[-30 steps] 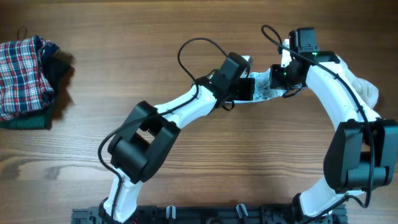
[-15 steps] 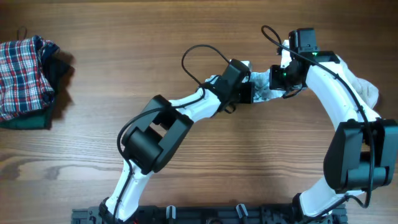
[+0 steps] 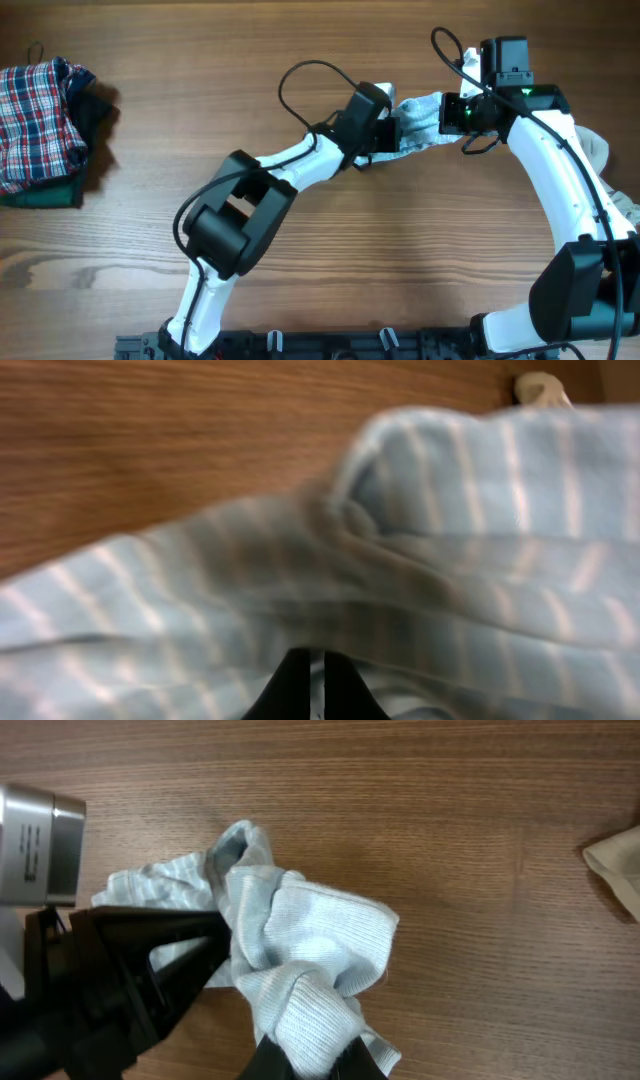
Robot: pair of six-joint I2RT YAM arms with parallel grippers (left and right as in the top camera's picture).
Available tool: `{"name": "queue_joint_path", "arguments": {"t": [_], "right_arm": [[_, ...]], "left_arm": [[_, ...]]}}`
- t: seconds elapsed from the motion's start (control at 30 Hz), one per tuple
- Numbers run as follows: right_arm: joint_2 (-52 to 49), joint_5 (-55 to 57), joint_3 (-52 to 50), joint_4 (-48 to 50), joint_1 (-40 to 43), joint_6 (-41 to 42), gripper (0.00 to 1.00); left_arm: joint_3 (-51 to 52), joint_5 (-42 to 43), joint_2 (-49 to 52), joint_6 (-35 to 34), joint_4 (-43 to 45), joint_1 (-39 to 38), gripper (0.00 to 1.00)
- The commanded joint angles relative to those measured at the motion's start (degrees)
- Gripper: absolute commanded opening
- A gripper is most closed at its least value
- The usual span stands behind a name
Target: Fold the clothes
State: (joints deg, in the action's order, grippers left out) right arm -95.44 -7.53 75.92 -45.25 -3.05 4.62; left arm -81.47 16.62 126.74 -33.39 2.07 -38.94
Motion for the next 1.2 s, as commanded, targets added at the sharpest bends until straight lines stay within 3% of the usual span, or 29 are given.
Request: {"name": "queue_joint_path", "arguments": {"t": [0.0, 0.33, 0.63, 0.67, 0.7, 1.17], "right_arm": [[1.2, -1.6, 1.5, -0.4, -0.3, -1.6, 0.04], [1.0, -1.5, 0.3, 2.1, -3.5, -2.0, 0.04], [-2.0, -1.4, 0.1, 2.1, -3.5, -1.6, 0.04], [-2.0, -1.4, 0.1, 2.1, -3.5, -1.6, 0.04], [-2.0, -1.4, 0.1, 2.1, -3.5, -1.6, 0.04], [-2.0, -1.4, 0.1, 1.9, -3.5, -1.6, 0.04]], "left_arm": [[0.1, 0.7, -1.7, -0.5, -0.3, 1.3, 0.08], [0.1, 6.6, -2.0, -0.5, 1.2, 1.6, 0.13], [0.1, 6.7, -2.0, -0.5, 3.0, 1.5, 0.23], [0.1, 6.5, -2.0, -0.4, 3.3, 1.5, 0.09], [0.1, 6.2, -1.8, -0.3, 3.8, 1.4, 0.04], [0.1, -1.6, 1.7, 0.1, 7.0, -1.8, 0.04]]}}
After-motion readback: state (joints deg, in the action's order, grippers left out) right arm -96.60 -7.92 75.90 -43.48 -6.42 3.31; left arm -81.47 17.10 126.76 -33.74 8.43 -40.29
